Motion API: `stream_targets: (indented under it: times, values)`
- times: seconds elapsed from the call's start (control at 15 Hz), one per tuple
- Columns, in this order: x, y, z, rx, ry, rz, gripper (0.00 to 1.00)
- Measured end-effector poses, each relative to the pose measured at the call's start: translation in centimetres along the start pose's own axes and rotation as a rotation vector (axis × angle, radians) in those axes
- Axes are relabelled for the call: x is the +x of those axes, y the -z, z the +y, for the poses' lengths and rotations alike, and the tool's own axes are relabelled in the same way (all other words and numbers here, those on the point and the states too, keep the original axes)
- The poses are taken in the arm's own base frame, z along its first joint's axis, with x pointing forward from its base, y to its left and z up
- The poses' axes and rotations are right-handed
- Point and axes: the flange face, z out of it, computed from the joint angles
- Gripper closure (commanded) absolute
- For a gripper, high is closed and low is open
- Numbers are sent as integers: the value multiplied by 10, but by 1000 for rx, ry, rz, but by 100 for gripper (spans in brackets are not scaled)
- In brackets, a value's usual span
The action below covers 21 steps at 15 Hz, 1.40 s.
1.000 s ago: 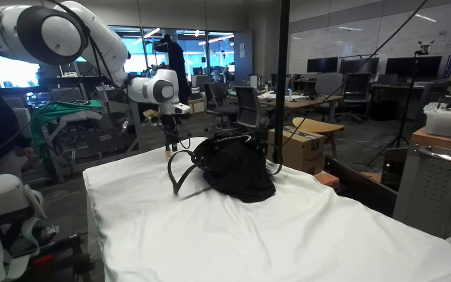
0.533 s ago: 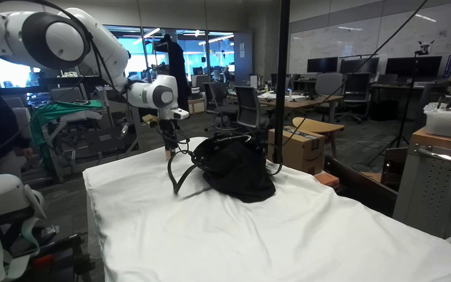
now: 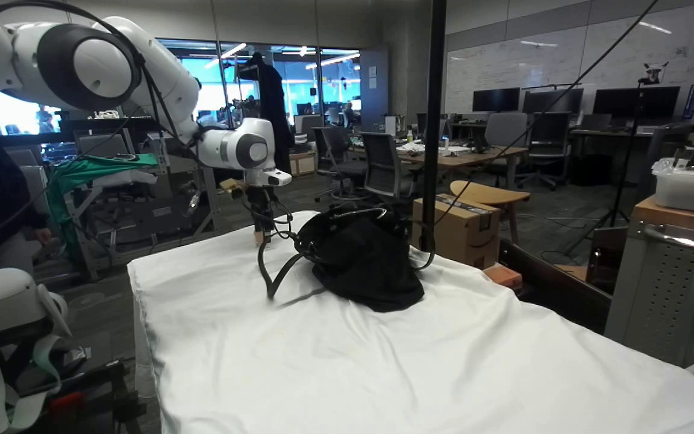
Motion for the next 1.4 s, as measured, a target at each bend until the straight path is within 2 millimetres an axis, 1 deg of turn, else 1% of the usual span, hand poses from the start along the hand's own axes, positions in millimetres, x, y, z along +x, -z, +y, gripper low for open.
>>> stream_targets:
  times: [0.07,0.13,0.2,0.33,0.73,1.07,1.4]
  values:
    - [0,0,0,0,-1,0,0]
    - [0,0,-1,-1,-1,-1,3]
    - [-1,-1,-1,-2,-2,-2,1]
    - [-2,0,-3,-4,-2,-1,0]
    - [-8,5,-16,-10,-20,17,0]
    - [-16,15,-28,-13,-32,39,0]
    - [-22,29,-35,-12,-66,63,0]
